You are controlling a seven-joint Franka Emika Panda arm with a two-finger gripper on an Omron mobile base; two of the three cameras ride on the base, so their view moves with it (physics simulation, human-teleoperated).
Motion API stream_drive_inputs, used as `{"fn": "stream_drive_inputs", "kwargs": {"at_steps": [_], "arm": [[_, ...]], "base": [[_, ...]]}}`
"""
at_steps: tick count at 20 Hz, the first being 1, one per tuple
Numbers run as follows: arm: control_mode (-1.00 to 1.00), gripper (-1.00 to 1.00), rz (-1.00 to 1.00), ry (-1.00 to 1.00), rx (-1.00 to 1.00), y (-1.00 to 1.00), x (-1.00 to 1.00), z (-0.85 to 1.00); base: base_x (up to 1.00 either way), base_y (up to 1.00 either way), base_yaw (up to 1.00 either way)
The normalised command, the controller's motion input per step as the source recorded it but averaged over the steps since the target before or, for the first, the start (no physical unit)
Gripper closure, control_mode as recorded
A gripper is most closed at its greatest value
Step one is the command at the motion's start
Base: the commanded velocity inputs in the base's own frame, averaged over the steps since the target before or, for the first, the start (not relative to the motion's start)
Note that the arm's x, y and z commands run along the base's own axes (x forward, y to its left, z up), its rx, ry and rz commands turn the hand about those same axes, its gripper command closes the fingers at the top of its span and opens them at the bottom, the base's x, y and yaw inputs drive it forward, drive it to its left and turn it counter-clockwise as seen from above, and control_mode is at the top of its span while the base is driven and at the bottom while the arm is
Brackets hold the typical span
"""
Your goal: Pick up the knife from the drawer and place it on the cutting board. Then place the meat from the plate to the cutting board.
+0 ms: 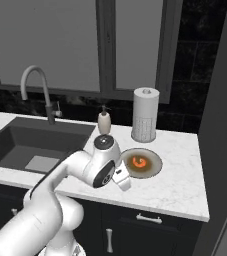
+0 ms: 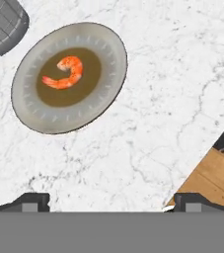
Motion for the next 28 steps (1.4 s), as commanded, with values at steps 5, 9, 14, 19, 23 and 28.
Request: {"fn": "stream_drive_inputs", "kwargs": {"at_steps": [5,9,14,19,23,28], "arm": [[-1.0,-1.0,-0.01,0.24,-0.01,-0.41,0.76,-0.24],[-1.0,-1.0,0.04,0.22,-0.01,-0.54,0.51,0.0],[-1.0,-1.0,0.2,0.16,0.0,-0.55,0.47,0.0],[-1.0,-1.0,0.44,0.09,0.0,-0.06,0.26,-0.03],[-1.0,-1.0,0.5,0.03,0.0,0.05,0.22,-0.16],[-1.0,-1.0,0.37,0.01,0.03,0.12,0.24,-0.25]], "base": [[0.0,0.0,0.0],[0.0,0.0,0.0],[0.0,0.0,0.0],[0.0,0.0,0.0],[0.0,0.0,0.0],[0.0,0.0,0.0]]}}
